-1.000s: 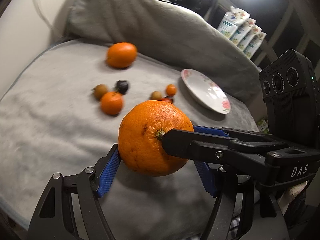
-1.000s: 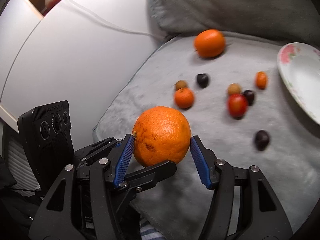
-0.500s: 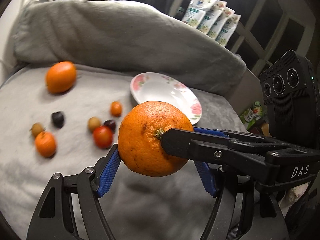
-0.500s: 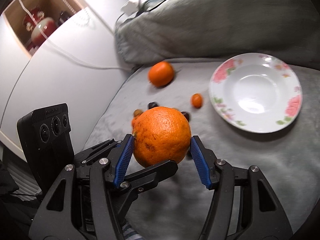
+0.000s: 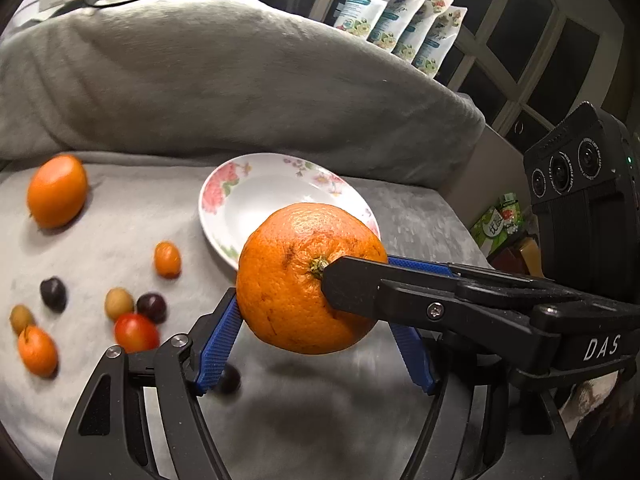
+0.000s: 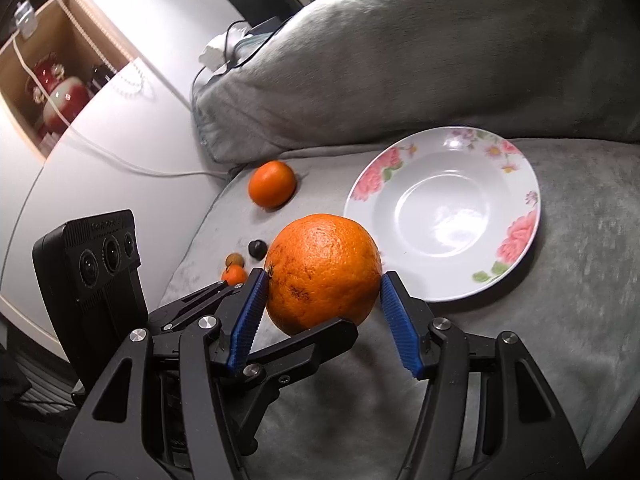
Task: Organize fruits
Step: 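Lift the large orange with the right gripper and lower it onto the plate, then open the right gripper and withdraw it from the orange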
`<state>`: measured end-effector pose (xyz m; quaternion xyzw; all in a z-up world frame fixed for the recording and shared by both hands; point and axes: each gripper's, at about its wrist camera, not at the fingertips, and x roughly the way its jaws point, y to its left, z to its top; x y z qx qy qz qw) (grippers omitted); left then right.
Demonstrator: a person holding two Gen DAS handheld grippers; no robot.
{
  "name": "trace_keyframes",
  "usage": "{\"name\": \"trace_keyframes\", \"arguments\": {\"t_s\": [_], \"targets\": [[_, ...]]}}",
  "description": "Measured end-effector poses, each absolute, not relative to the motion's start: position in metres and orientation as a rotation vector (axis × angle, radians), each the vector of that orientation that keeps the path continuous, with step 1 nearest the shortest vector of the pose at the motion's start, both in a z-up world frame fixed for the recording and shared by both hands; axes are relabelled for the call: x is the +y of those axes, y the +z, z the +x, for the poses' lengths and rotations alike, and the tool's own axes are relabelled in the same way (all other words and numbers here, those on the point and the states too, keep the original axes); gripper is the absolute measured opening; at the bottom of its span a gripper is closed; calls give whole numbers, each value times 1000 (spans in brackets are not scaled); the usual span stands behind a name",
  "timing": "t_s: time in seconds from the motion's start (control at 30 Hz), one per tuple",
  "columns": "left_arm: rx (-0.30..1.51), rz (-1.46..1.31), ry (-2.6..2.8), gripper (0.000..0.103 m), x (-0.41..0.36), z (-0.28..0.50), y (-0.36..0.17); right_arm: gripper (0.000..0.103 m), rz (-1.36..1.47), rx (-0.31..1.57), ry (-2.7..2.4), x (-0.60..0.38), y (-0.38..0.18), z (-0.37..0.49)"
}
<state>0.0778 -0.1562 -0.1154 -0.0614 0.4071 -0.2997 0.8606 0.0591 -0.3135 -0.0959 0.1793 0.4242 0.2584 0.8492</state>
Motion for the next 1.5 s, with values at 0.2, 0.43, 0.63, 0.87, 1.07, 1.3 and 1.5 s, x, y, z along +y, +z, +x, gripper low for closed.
{"name": "trace_keyframes", "arguments": {"t_s": [0.2,0.43,0.63,0.87,1.07,1.3,1.5], "targets": [[880,-134,-633,72,-167,90,-120,61,406,910,526,-326,-102,73],[862,-122,-633,64,-167,92,-114,61,425,854,478,-345,-89,77],[798,-120,-614,64,-155,89,-96,61,416,786,427,-360,-68,73],[776,-144,-591,64,-139,87,-91,74,361,756,387,-356,-58,64],[724,-168,-575,64,-120,85,-86,82,319,741,362,-351,-56,57],[721,-177,-504,74,-92,84,-83,95,260,704,324,-339,-54,48],[754,-157,-400,76,-49,85,-92,101,189,681,323,-320,-52,38]]}}
